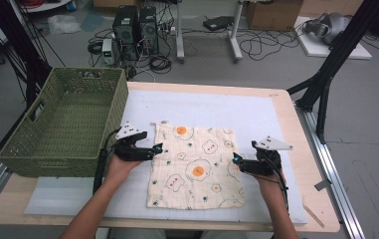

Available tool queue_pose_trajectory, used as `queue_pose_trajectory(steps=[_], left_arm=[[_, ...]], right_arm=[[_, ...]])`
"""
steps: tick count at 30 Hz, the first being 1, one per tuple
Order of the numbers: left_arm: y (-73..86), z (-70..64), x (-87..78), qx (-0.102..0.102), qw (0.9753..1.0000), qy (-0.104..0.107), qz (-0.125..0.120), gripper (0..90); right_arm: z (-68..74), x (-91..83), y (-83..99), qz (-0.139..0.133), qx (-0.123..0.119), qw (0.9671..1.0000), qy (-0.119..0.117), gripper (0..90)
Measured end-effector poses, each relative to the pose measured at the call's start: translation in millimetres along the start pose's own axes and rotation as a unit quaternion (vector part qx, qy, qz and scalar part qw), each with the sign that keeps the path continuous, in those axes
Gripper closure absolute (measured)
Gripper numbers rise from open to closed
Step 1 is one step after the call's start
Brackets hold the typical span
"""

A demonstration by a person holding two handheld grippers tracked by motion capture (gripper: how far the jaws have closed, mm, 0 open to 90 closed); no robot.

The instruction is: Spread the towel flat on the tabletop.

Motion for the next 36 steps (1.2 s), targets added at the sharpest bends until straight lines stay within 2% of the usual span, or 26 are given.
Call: queue_pose_trajectory(steps=[2,4,7,11,13,17,18,20,23,26,31,33,36], left_arm=[[-2.8,0.2,-9.0,-0.009,0.9997,0.002,-0.022,19.1],[-2.1,-0.5,-15.5,-0.008,0.9996,0.009,-0.026,18.9],[0.8,-2.4,-22.8,-0.009,0.9994,0.012,-0.030,18.7],[2.2,-3.3,-30.0,-0.022,0.9983,0.022,-0.049,20.3],[2.2,-3.5,-32.3,-0.015,0.9982,0.027,-0.052,21.1],[2.5,-6.3,-34.9,-0.006,0.9965,0.043,-0.071,21.1],[3.1,-7.3,-34.4,-0.001,0.9964,0.041,-0.074,21.0],[4.4,-8.3,-34.6,0.011,0.9967,0.039,-0.070,20.7],[5.1,-8.8,-35.2,0.011,0.9973,0.029,-0.066,20.3],[5.5,-7.5,-35.9,0.004,0.9976,0.029,-0.064,20.2],[5.2,-3.3,-36.4,-0.033,0.9976,0.025,-0.056,17.4],[4.9,-2.8,-37.8,-0.033,0.9974,0.029,-0.058,17.5],[4.3,-1.8,-37.7,-0.036,0.9972,0.024,-0.060,17.8]], right_arm=[[2.3,-7.6,4.5,0.001,-0.006,1.0000,-0.001,11.9],[4.3,-13.5,8.4,0.001,-0.014,0.9999,-0.003,11.9],[7.2,-18.6,13.1,0.016,-0.039,0.9991,0.000,11.9],[8.1,-21.4,16.6,0.014,-0.039,0.9991,-0.008,11.9],[9.4,-23.3,17.3,0.007,-0.035,0.9993,-0.012,11.9],[12.1,-28.0,15.8,-0.002,-0.043,0.9990,-0.010,11.7],[12.4,-28.9,15.1,-0.005,-0.042,0.9991,-0.010,11.4],[12.3,-30.2,14.2,-0.011,-0.041,0.9991,-0.008,11.4],[11.6,-30.7,13.9,-0.012,-0.038,0.9992,-0.006,11.4],[11.4,-30.4,13.1,-0.013,-0.039,0.9992,-0.002,11.4],[11.7,-28.1,13.3,-0.010,-0.042,0.9991,-0.001,11.4],[12.0,-27.8,13.9,-0.008,-0.041,0.9991,0.000,11.4],[12.1,-29.9,13.0,-0.013,-0.042,0.9990,0.002,11.4]])
Point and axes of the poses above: each handheld gripper's, and its own axes: x roughly forward along the jaws, y roughly out of its underside, z roughly to its left, the point moved 5 cm from there along x, roughly forward along the jaws, and after that the axes turned 12 degrees about -y, right-handed, at the moved point
